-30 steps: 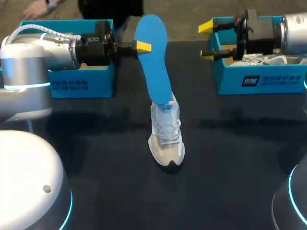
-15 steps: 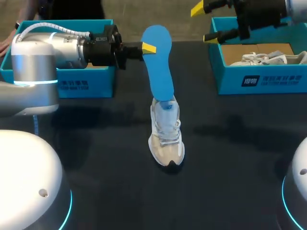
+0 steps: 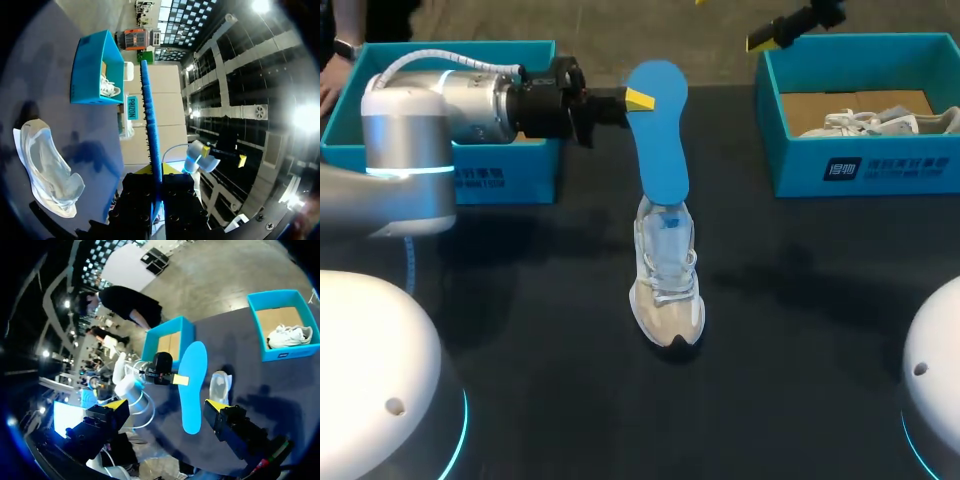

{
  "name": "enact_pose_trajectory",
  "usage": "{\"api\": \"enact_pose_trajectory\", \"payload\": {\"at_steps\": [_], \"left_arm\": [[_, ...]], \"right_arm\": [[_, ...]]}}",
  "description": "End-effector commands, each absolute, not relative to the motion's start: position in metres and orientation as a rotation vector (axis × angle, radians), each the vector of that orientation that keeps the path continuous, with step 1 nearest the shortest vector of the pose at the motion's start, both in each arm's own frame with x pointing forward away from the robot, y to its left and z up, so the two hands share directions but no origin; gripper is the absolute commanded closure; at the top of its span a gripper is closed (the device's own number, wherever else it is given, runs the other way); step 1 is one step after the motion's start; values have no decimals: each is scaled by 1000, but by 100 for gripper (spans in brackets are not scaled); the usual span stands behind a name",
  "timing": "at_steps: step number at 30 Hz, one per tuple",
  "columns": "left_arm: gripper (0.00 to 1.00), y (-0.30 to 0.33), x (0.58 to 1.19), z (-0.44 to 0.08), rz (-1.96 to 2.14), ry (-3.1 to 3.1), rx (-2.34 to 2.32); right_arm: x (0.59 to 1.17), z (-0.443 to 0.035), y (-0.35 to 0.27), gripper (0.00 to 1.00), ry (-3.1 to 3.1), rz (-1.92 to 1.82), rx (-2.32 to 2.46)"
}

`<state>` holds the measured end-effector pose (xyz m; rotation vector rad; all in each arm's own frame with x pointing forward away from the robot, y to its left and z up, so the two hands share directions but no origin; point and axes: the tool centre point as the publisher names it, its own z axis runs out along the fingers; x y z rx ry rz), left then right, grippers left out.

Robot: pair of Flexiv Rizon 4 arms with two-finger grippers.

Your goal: Take the shoe out of the shoebox, open the shoe tongue, remove and reinsert the insole, then place the shoe into the shoebox

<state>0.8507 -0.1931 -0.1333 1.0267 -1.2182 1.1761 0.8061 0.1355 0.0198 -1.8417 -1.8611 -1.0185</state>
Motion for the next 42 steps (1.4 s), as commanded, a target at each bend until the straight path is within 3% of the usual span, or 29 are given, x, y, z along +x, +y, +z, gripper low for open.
{"api": "enact_pose_trajectory", "payload": {"at_steps": [1, 42], "left_arm": [[100, -195, 857, -136, 1155, -1215, 1015], [100, -207, 849, -133, 1071, -1189, 995]], "right_arm": [[808, 27, 142, 0, -2072, -682, -2166], [826, -2, 202, 0, -2333, -228, -2250]]}}
